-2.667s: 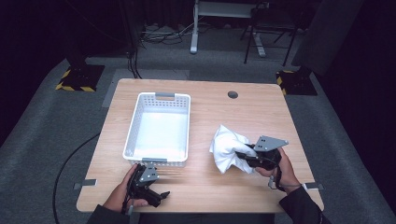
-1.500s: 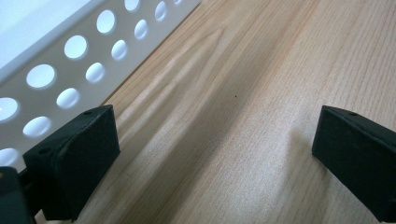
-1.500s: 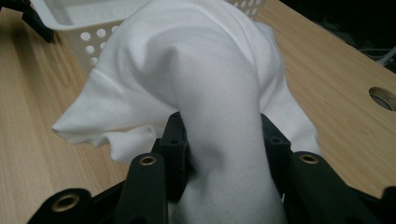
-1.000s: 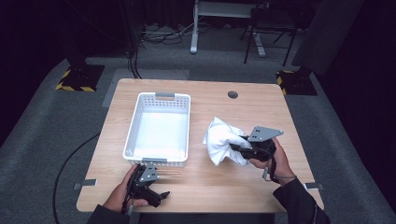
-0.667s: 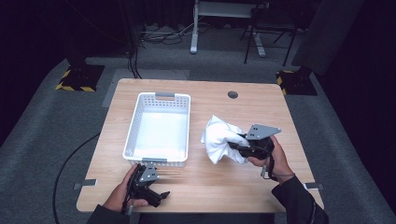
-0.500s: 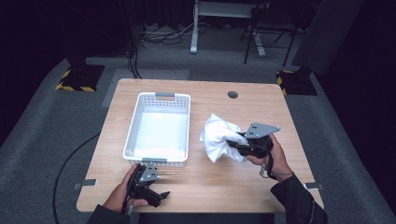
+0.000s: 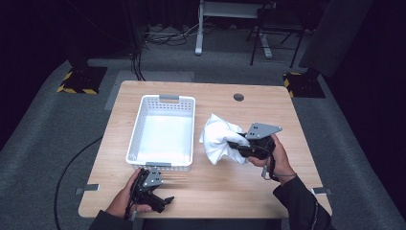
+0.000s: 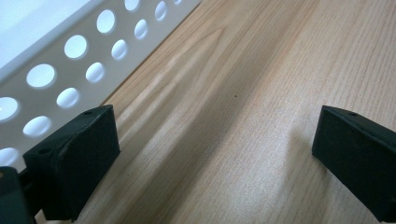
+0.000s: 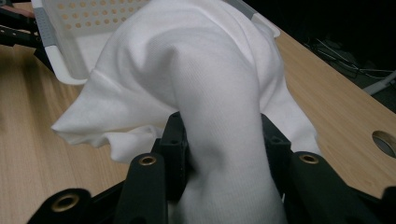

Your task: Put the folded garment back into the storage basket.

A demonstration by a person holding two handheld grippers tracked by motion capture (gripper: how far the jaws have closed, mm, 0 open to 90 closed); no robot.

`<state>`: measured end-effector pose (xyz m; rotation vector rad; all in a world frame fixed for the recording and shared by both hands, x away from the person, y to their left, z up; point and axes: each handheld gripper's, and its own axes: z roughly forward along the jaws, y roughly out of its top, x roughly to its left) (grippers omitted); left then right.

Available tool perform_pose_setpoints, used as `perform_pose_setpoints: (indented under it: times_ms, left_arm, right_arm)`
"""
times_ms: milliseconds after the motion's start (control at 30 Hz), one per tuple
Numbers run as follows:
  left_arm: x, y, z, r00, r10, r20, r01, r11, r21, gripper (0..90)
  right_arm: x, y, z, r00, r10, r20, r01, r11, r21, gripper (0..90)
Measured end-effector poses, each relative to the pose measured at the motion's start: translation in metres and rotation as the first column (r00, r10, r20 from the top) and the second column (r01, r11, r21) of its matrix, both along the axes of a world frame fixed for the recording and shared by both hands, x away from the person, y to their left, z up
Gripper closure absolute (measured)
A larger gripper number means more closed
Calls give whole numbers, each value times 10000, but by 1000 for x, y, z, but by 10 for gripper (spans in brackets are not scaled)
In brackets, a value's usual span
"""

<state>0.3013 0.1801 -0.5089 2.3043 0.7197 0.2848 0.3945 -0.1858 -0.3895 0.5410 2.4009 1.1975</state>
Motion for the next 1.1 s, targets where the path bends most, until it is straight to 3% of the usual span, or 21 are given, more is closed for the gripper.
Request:
perform_pose_setpoints:
  times_ms: [1100]
  left_arm:
    - [0, 0, 0, 10000, -4, 2, 4, 10000, 1, 6]
  right_arm:
    - [10, 59, 12, 9979, 622, 203, -618, 9979, -185, 630]
